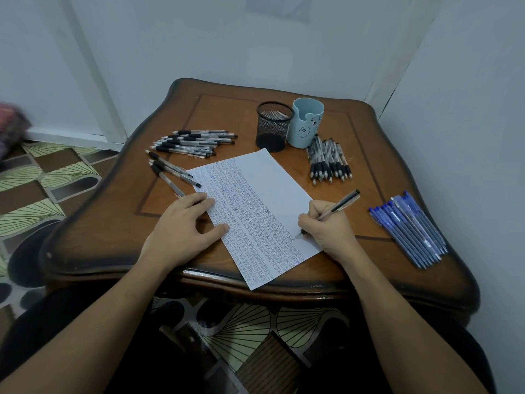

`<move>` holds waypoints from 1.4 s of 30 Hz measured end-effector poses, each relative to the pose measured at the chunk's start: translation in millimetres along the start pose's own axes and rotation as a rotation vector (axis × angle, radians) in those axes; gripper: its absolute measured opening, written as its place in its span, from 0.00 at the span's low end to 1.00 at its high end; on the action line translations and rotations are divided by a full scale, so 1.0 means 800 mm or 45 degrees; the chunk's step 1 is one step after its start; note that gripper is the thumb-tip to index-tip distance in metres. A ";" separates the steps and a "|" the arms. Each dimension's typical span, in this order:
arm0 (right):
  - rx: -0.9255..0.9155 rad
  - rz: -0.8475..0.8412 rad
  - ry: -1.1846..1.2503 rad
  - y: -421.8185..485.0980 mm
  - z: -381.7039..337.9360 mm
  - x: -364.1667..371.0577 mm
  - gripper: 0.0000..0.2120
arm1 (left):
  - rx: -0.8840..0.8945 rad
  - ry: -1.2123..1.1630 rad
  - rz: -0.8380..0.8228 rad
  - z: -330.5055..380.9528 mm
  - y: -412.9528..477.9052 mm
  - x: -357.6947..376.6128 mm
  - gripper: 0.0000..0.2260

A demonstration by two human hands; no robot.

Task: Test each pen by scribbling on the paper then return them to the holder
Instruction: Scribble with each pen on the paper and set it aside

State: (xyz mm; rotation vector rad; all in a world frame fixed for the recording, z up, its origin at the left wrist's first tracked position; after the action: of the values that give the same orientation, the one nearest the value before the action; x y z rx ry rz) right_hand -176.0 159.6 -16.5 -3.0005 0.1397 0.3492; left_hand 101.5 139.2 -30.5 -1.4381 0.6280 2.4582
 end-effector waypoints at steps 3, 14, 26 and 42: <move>0.007 -0.012 -0.026 0.000 0.001 0.002 0.21 | -0.003 0.000 0.003 0.001 0.000 0.000 0.38; -0.019 0.031 -0.058 0.003 0.003 0.001 0.20 | -0.003 0.000 -0.008 0.001 0.000 -0.001 0.37; 0.159 0.088 0.288 0.014 0.006 -0.013 0.18 | -0.002 0.008 -0.034 -0.001 0.001 0.000 0.42; 0.242 0.113 0.254 0.012 -0.010 -0.006 0.13 | -0.005 0.006 -0.049 0.000 0.000 -0.002 0.44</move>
State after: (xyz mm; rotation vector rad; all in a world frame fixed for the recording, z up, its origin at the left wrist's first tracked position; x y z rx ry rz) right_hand -179.6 149.2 -9.2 -2.8391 0.3065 0.0397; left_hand 102.6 139.4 -29.5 -1.4446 0.5909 2.4290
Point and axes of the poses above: each hand's wrist, its own y-axis towards the middle knuckle, its own x-axis out of the palm, z = x × y, the point moved 2 cm from there along y, towards the middle knuckle, and after that the axes turned 12 degrees about x, right-handed, at the moved point
